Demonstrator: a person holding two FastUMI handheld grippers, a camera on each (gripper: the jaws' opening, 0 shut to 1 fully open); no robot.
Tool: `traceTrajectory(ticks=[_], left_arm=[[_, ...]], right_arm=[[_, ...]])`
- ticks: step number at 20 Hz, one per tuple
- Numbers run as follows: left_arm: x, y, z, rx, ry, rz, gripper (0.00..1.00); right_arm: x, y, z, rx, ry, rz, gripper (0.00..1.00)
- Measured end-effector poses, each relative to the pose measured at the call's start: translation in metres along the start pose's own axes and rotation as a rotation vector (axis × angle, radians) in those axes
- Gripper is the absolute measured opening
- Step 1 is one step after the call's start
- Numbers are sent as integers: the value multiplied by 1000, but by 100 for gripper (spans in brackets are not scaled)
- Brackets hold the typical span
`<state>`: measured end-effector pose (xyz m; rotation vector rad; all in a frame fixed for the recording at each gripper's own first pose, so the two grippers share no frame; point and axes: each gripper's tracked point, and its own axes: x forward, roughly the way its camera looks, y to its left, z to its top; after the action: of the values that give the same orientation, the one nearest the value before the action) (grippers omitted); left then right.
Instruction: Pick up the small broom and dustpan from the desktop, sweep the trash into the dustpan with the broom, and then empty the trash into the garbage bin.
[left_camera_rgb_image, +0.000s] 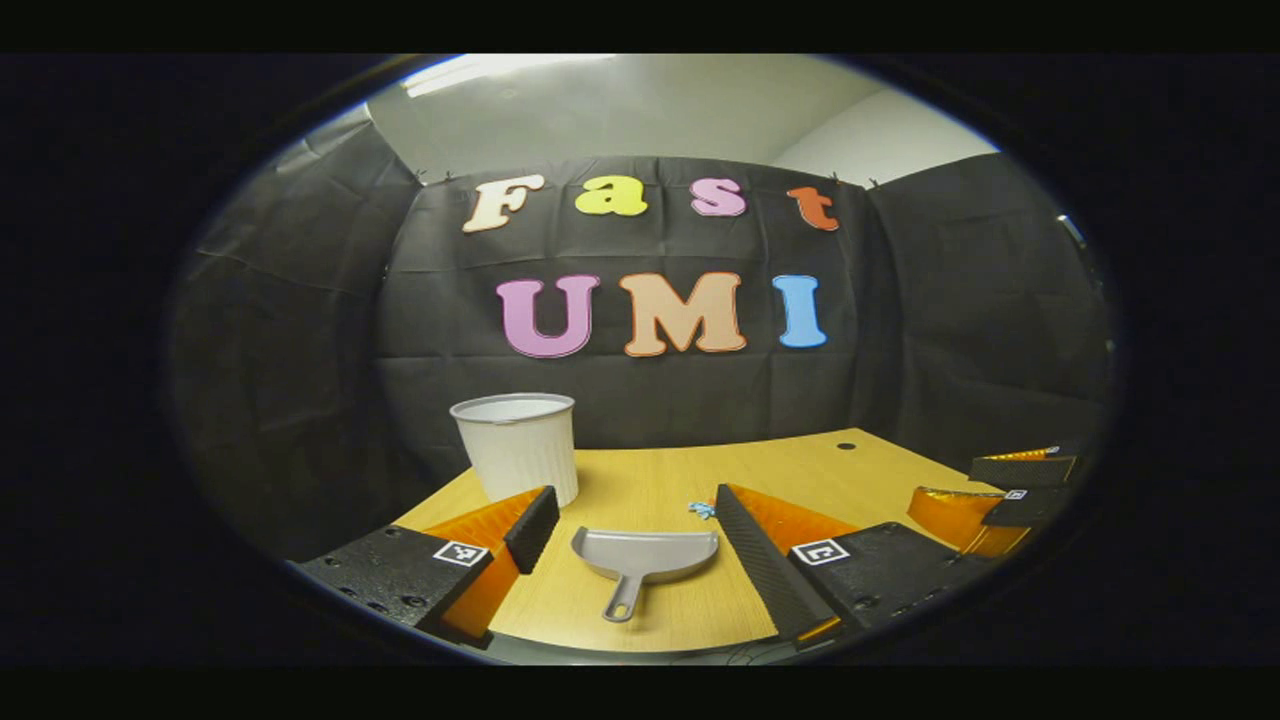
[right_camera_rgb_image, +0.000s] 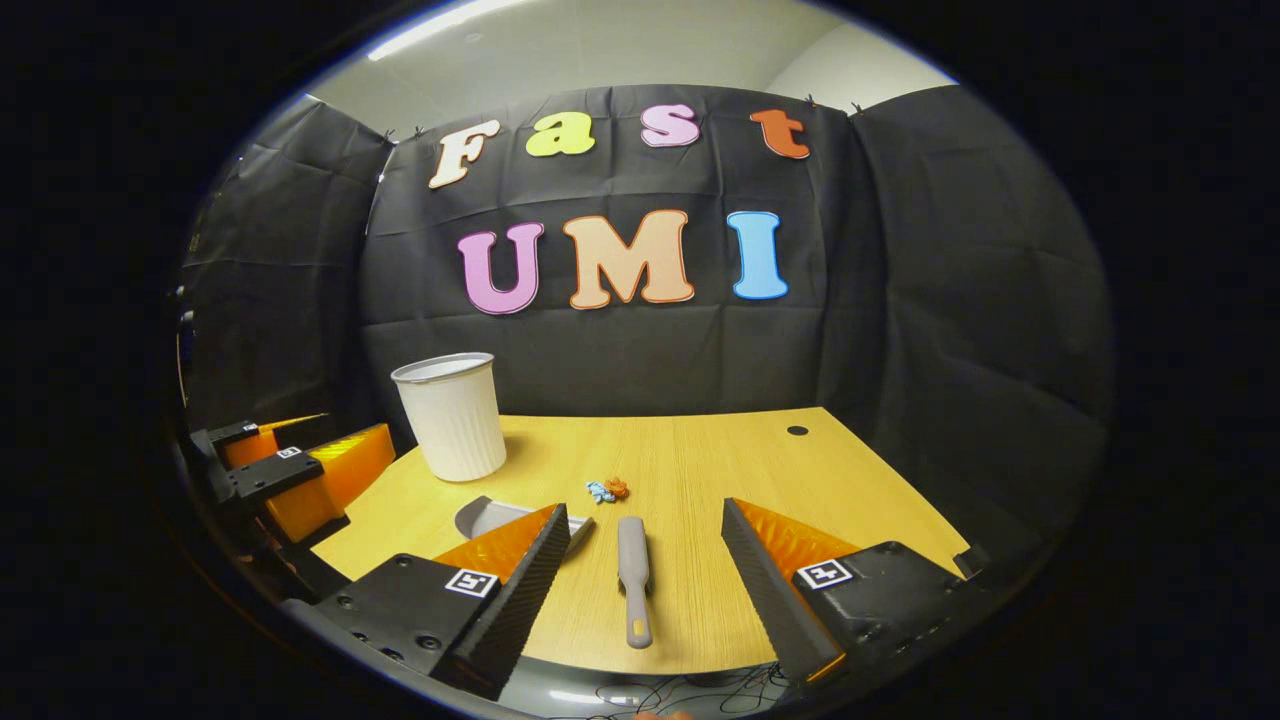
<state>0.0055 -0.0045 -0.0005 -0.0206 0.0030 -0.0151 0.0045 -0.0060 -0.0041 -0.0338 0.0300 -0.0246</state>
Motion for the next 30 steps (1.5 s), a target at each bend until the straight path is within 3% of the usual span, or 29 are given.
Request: traceTrajectory(ticks=[16,27,30], left_arm=[[3,0,-19,-39,57,-9,94],[15,4,-63,-97,207,-29,94],[25,10,-88,-103,288,-35,94]], right_arm=[[7,3,-8,26,36,16,92],[28,8,-25,50,101,61,92],[50,4,-44,47,169,74,92]])
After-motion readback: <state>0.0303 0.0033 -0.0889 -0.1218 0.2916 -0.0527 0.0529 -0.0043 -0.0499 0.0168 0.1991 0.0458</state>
